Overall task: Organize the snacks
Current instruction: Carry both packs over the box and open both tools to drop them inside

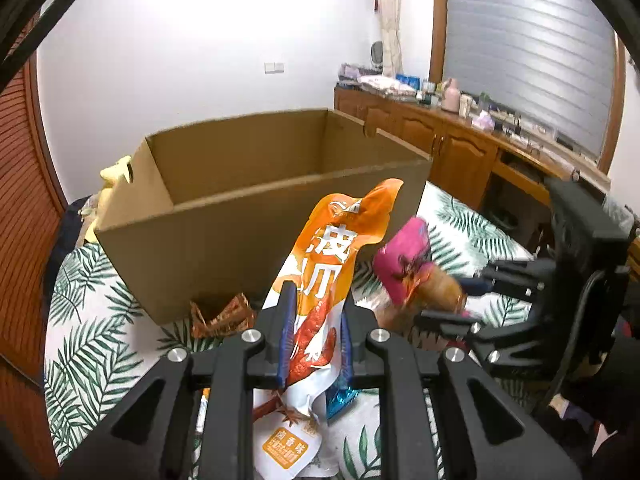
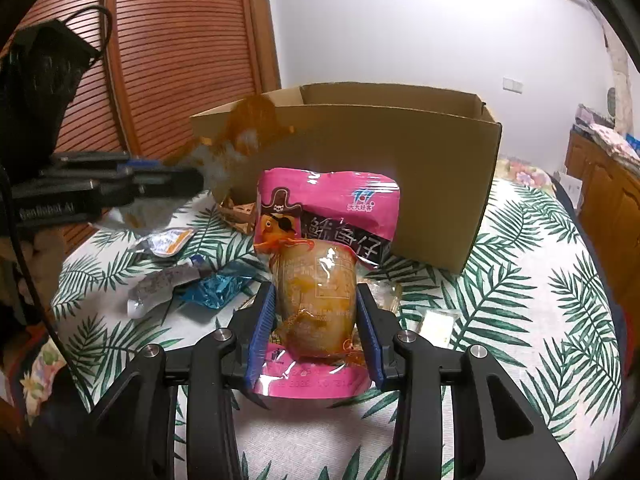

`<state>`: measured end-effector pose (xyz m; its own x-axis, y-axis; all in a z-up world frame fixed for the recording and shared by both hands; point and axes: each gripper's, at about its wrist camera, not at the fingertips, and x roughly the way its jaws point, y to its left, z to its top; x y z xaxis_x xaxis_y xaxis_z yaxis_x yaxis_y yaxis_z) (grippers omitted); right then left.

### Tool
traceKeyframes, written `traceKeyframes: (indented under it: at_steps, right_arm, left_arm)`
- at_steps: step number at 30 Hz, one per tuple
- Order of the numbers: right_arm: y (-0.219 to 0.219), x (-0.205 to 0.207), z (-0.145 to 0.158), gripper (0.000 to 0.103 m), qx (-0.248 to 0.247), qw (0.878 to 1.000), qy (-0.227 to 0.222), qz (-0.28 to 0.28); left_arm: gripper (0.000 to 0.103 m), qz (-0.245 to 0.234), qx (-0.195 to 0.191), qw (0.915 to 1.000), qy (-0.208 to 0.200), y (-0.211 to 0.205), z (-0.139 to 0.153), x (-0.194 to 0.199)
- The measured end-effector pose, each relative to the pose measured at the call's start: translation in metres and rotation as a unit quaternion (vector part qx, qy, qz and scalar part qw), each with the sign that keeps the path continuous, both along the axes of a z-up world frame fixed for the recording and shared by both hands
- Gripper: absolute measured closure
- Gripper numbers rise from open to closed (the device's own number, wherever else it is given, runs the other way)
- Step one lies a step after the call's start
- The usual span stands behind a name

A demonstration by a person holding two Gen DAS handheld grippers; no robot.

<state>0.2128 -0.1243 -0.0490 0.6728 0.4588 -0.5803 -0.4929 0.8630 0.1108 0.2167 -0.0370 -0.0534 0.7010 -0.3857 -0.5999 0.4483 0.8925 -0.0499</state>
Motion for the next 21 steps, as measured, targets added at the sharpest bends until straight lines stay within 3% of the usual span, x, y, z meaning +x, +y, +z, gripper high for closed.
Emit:
traceKeyframes:
  at_steps: [14,21]
  right_arm:
    - [-0.005,-0.001,0.008,0.063,-0.001,1.0,-0.007,-0.025]
    - [-0.01,0.005,0.048,0.063,-0.006,0.999,-0.031,-0.035]
  left_arm:
    - [0.087,0.003,-0.036,0.9986,-0.038,0.001,0.036,-0.001]
    - [0.086,-0.007,-0.05,0.9974,-0.052,0.0,0.056,0.013]
